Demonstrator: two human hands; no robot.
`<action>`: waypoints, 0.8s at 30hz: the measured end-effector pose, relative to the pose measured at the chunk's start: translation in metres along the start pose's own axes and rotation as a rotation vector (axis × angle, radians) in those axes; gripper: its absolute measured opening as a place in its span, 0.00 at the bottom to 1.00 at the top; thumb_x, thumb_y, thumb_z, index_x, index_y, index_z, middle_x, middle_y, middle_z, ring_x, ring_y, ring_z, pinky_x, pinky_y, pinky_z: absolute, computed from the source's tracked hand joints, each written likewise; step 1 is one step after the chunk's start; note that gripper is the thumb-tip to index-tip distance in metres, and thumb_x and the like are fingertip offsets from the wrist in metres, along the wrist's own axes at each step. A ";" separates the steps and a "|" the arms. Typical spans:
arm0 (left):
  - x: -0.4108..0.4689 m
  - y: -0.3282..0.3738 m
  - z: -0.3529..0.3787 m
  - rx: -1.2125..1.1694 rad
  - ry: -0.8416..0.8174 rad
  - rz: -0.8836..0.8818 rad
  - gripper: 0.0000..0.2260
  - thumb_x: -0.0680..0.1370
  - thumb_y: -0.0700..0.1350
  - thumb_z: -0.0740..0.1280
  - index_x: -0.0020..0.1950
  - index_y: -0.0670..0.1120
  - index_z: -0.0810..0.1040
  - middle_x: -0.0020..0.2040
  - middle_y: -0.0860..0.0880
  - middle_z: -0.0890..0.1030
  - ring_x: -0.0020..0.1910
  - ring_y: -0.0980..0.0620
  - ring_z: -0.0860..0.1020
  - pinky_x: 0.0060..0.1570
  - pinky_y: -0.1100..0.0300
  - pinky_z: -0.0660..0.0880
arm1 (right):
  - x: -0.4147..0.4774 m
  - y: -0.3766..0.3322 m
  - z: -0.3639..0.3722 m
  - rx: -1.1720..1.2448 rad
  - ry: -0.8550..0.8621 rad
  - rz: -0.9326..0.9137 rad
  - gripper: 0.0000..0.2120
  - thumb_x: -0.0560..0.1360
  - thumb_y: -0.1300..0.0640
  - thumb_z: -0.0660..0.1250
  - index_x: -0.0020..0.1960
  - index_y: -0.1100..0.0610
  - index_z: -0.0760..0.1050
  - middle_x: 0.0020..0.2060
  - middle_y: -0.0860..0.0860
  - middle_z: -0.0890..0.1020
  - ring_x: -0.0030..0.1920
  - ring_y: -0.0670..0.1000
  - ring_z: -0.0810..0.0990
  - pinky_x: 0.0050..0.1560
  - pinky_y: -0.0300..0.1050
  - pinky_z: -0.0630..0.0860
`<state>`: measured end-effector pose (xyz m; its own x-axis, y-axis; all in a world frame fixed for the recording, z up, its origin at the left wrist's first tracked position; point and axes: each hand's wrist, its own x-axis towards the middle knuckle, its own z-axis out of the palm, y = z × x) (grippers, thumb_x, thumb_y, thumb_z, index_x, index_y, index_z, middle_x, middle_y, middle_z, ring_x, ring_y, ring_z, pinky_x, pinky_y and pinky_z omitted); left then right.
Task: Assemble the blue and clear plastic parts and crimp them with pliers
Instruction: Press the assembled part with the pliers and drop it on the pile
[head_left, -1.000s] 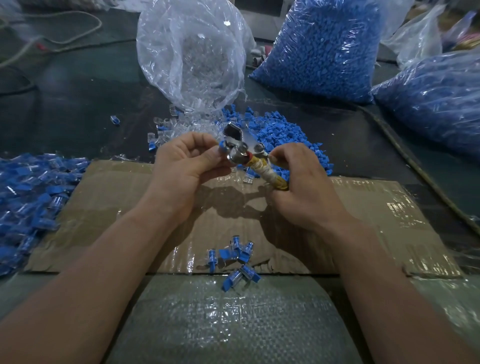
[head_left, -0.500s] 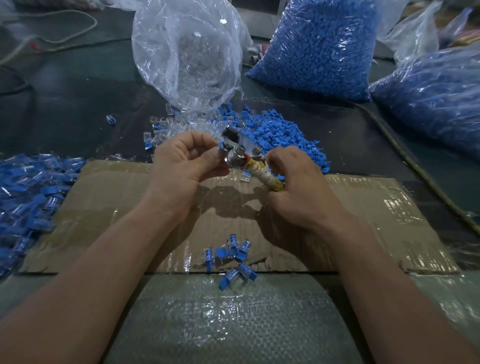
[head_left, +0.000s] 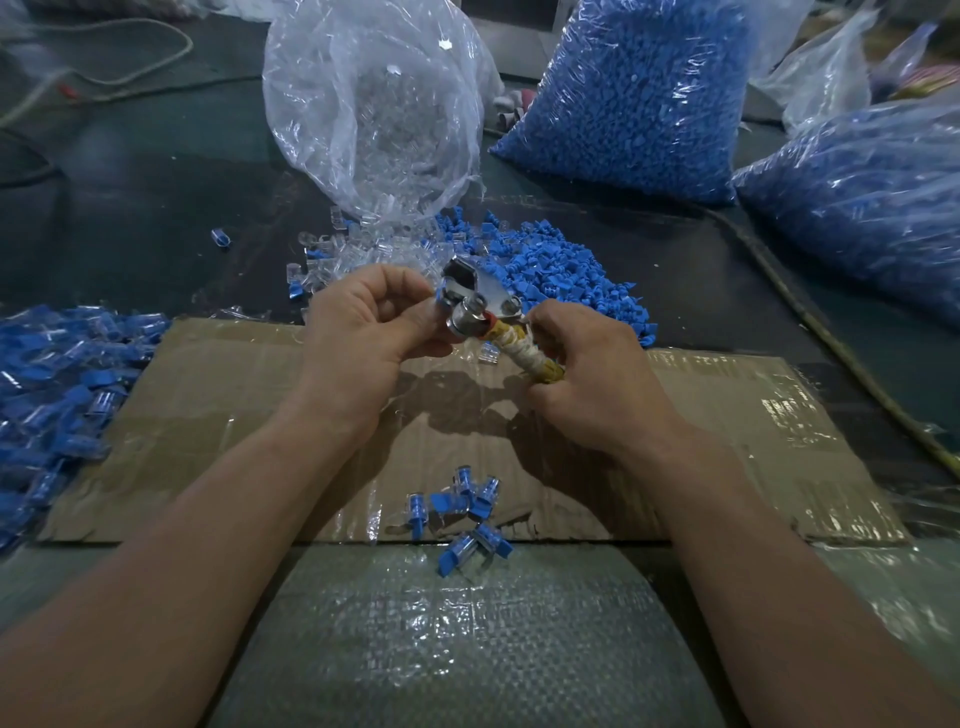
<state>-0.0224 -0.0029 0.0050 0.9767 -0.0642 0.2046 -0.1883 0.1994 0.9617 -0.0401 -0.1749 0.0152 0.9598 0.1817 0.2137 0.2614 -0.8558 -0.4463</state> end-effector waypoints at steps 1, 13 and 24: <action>0.000 0.000 0.000 0.007 -0.003 -0.001 0.03 0.70 0.37 0.67 0.41 0.42 0.75 0.33 0.49 0.83 0.34 0.52 0.82 0.35 0.65 0.77 | 0.000 0.000 0.000 -0.001 0.006 -0.001 0.14 0.67 0.58 0.71 0.46 0.50 0.68 0.37 0.43 0.69 0.39 0.43 0.67 0.39 0.35 0.63; -0.003 0.003 0.001 0.061 0.008 -0.019 0.04 0.71 0.34 0.66 0.41 0.42 0.75 0.32 0.50 0.82 0.33 0.54 0.81 0.36 0.64 0.79 | 0.000 -0.001 0.002 -0.015 0.025 0.009 0.10 0.67 0.59 0.71 0.46 0.56 0.73 0.38 0.46 0.74 0.41 0.48 0.72 0.41 0.44 0.70; -0.001 0.003 -0.001 0.076 0.027 -0.054 0.06 0.72 0.32 0.66 0.41 0.43 0.75 0.32 0.49 0.82 0.33 0.52 0.82 0.34 0.65 0.78 | 0.001 0.004 0.003 -0.006 0.046 0.011 0.14 0.67 0.61 0.69 0.50 0.53 0.71 0.43 0.47 0.71 0.45 0.46 0.69 0.45 0.39 0.66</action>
<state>-0.0238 -0.0012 0.0075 0.9879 -0.0459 0.1479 -0.1414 0.1218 0.9824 -0.0374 -0.1767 0.0109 0.9569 0.1498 0.2486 0.2500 -0.8607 -0.4435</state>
